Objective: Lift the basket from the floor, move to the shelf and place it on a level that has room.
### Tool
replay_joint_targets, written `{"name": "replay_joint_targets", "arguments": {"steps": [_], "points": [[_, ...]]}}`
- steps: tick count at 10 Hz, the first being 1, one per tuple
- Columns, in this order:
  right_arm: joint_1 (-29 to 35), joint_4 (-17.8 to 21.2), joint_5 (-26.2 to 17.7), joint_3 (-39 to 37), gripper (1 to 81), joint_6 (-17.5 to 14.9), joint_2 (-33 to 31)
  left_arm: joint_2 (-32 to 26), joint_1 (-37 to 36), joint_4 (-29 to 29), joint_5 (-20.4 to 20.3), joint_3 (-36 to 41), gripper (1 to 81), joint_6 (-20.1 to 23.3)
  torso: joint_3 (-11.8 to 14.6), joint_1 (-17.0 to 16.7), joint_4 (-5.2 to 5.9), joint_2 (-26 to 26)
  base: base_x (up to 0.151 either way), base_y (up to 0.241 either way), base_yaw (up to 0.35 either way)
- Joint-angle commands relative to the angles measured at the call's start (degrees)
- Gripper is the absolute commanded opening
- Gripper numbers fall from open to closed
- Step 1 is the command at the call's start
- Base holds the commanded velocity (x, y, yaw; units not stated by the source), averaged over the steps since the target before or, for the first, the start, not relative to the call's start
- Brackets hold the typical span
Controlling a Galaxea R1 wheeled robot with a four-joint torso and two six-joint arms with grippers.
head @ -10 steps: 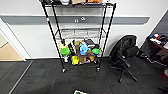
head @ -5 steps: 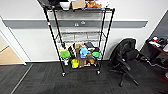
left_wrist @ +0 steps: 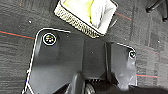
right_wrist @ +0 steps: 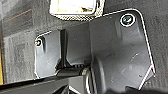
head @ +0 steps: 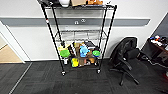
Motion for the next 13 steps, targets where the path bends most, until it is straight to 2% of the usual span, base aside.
{"name": "replay_joint_targets", "arguments": {"steps": [1, 2, 4, 7, 10, 13], "points": [[0.88, -0.56, -2.96, -2.49, 81.1, 0.01, 1.46, -1.07, -0.76, -0.09, 4.92, 0.23, 81.1, -0.69, -5.11, 3.54, 0.00, -5.49, 0.000, 0.000, 0.000], [0.88, -0.74, -2.96, -2.06, 81.1, -0.25, 1.37, -1.06, -0.75, -0.09, 4.92, 0.23, 81.1, -0.78, -6.93, 4.78, 0.00, -7.46, 0.000, 0.000, 0.000], [1.24, -0.83, -2.96, -0.39, 81.1, -0.60, 1.28, -1.41, -0.93, -1.05, 4.92, 0.23, 81.1, -1.13, -5.18, 7.26, 0.00, -11.28, 0.000, 0.000, 0.000], [1.24, -2.15, -3.66, 4.00, 81.1, -0.69, 0.05, -2.82, -1.28, -1.58, 5.27, 1.55, 81.1, -1.22, -6.51, 10.27, 0.00, -16.00, 0.000, 0.000, 0.000], [1.67, -2.06, -3.49, 11.04, 81.1, 0.10, -4.78, -3.08, -1.98, -1.67, 5.45, 1.73, 81.1, -1.31, -6.55, 14.01, 0.00, -21.90, 0.000, 0.000, 0.000], [3.34, -1.44, -3.84, 10.08, 81.1, 0.19, -5.05, -2.82, -4.70, -1.76, 8.78, 0.85, 81.1, -1.66, -6.55, 17.70, 0.00, -27.83, 0.000, 0.000, 0.000]]}}
